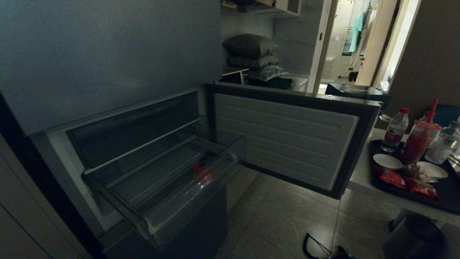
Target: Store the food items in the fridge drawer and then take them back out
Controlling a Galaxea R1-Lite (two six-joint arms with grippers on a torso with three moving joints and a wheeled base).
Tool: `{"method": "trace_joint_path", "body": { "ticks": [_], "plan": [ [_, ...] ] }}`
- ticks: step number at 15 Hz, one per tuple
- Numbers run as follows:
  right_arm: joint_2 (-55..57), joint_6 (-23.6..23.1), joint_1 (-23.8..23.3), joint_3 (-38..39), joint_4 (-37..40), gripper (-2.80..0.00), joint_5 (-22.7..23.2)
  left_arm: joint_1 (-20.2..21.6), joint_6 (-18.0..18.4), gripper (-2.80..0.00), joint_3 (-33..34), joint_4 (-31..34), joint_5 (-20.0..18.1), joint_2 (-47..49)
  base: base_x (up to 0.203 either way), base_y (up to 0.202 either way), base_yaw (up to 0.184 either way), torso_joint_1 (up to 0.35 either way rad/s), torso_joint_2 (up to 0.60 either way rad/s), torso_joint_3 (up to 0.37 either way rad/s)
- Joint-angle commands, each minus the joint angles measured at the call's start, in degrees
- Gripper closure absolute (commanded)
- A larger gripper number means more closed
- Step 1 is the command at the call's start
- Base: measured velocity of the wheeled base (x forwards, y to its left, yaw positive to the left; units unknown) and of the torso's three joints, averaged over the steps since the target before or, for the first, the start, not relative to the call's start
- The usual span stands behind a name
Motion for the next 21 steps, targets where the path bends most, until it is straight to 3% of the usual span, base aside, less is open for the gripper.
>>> {"method": "trace_joint_path", "body": {
  "ticks": [1,6,9,14,21],
  "plan": [
    [18.59,0.53,-3.36,-1.86,-5.47,0.00,-0.13,0.04,-0.01,0.00,0.00,-0.02,0.01,0.09,0.000,0.000,0.000,0.000,0.00,0.000],
    [49.94,-1.02,-14.23,-5.94,-29.82,0.00,0.63,0.04,-0.01,0.00,0.00,-0.02,0.07,0.00,0.000,0.000,0.000,0.000,0.00,0.000],
    [63.93,-3.05,-22.27,-15.80,-42.09,0.00,3.98,0.04,-0.01,0.00,0.00,-0.02,-0.02,0.09,0.000,0.000,0.000,0.000,0.00,0.000],
    [76.45,-4.80,-30.08,-32.58,-46.04,0.00,10.53,0.04,-0.01,0.00,0.00,-0.02,0.02,0.00,0.000,0.000,0.000,0.000,0.00,0.000],
    [90.06,-5.60,-30.76,-51.82,-46.12,0.00,16.71,0.04,-0.01,0.00,0.00,-0.02,0.07,0.00,0.000,0.000,0.000,0.000,0.00,0.000]
  ]
}}
